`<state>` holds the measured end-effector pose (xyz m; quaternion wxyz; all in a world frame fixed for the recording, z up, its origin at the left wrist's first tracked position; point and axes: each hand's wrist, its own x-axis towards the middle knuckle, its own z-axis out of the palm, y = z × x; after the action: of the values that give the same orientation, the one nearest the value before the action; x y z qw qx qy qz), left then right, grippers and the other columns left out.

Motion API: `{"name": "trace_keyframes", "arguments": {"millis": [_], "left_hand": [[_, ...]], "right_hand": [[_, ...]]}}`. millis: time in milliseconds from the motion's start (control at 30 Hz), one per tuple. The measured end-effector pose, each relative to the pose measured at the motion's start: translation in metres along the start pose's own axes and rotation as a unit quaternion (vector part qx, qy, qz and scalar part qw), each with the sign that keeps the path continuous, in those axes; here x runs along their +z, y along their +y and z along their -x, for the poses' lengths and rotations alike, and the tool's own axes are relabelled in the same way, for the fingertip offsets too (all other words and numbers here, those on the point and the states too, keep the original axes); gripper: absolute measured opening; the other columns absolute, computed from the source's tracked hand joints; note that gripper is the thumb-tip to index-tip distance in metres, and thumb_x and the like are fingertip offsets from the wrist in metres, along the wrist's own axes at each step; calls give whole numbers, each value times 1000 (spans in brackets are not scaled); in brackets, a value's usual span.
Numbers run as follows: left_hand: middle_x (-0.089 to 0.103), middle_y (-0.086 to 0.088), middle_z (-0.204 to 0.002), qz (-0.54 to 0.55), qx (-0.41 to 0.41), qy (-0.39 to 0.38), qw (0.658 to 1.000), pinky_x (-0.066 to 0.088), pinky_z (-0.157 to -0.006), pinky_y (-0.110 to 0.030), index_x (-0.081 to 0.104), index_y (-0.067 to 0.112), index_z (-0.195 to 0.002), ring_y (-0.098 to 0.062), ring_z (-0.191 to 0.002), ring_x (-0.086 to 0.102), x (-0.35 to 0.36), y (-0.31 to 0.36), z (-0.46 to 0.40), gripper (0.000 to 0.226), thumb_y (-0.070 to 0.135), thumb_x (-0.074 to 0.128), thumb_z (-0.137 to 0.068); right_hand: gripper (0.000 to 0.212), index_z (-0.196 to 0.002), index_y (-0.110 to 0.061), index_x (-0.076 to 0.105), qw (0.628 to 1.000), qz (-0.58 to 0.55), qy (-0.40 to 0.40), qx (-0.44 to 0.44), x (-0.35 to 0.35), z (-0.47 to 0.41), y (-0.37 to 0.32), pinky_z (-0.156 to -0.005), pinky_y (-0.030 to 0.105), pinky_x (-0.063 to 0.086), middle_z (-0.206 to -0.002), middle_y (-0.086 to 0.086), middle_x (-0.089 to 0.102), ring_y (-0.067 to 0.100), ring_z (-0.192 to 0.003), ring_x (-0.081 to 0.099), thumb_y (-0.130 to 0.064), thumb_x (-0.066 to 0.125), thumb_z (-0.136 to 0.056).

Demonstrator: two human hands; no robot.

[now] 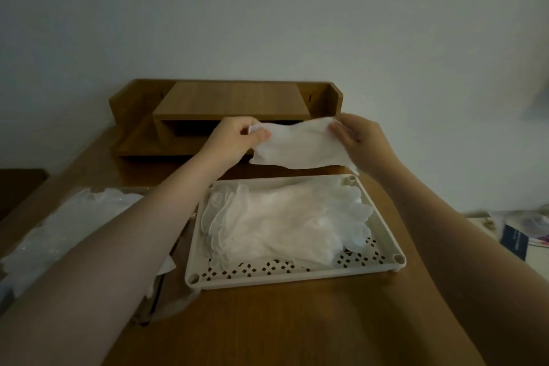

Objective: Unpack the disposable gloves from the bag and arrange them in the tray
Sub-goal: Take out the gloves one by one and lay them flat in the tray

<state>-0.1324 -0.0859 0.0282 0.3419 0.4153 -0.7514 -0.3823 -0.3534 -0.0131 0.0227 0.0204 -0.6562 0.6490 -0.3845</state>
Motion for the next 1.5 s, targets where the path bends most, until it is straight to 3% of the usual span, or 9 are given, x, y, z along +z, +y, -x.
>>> {"name": "trace_keyframes", "arguments": {"millis": [100, 233, 400, 533, 767, 900, 1000, 1200, 1500], "left_hand": [[69, 6, -101, -22, -1, -22, 1000, 48, -82, -23, 71, 19, -102, -2, -85, 62, -5, -20, 17, 16, 19, 62, -90], [71, 3, -74, -62, -6, -56, 997, 49, -63, -23, 71, 24, -102, -1, -48, 55, -12, -31, 42, 15, 20, 63, -89], [69, 11, -95, -186, 58, -110, 975, 49, -73, -12, 67, 23, -113, 3, -81, 65, -24, -36, 68, 23, 19, 58, -92], [69, 4, -102, -325, 180, -87, 924, 50, -77, -29, 72, 15, -106, -11, -93, 62, -23, -41, 90, 20, 16, 59, -91], [56, 8, -110, -504, 86, -146, 847, 46, -80, -30, 68, 27, -109, -10, -102, 48, -12, -46, 112, 51, 64, 42, -86], [50, 5, -94, -384, 157, -5, 910, 37, -70, -27, 71, 14, -90, -11, -91, 46, -5, -29, 117, 46, 50, 42, -92], [55, -3, -117, -363, 214, 17, 907, 40, -86, -27, 61, 10, -115, -18, -109, 51, 22, -9, 107, 27, 19, 44, -97], [4, -9, -159, -480, 26, -181, 858, 4, -119, -37, 5, 11, -151, -22, -146, 4, 58, -45, 87, 67, 50, 21, -99], [-14, -8, -158, -490, -75, -172, 852, -5, -116, -44, -8, 17, -151, -29, -145, -13, 42, -72, 87, 118, 90, 34, -67]], "right_hand": [[14, -96, -12, 64, 998, 7, -67, -17, 13, 21, 9, -76, 23, 47, -90, -1, 63, 13, -82, 57, -22, 55, -95], [5, -90, -22, 59, 993, -19, -119, -10, 17, 41, 4, -71, 8, 37, -86, -14, 57, -4, -81, 52, -17, 60, -91], [13, -86, -28, 55, 983, -6, -181, -40, 11, 62, -10, -72, 13, 39, -86, -15, 57, -3, -81, 53, -17, 63, -89], [18, -87, -27, 51, 967, 107, -213, -92, 7, 82, -20, -80, 21, 42, -86, -19, 47, 5, -84, 49, -14, 63, -87], [14, -95, -20, 65, 920, 84, -382, -13, 15, 104, -23, -105, 29, 30, -128, -7, 49, 13, -119, 40, -32, 57, -92], [31, -94, -19, 66, 973, 48, -226, 9, 16, 102, -29, -94, 28, 41, -110, -5, 59, 11, -103, 52, -45, 48, -92], [31, -110, -19, 60, 977, 141, -150, -61, 34, 93, -43, -97, 28, 38, -120, -2, 56, 13, -109, 49, -43, 50, -93], [87, -152, -27, 11, 913, 284, -292, 9, 76, 90, -27, -110, 54, -18, -160, -3, 6, 27, -146, -8, -75, 34, -83], [118, -149, -38, -7, 920, 191, -323, 112, 56, 93, 12, -113, 63, 2, -159, -6, -17, 22, -145, -17, -80, 60, -61]]}}
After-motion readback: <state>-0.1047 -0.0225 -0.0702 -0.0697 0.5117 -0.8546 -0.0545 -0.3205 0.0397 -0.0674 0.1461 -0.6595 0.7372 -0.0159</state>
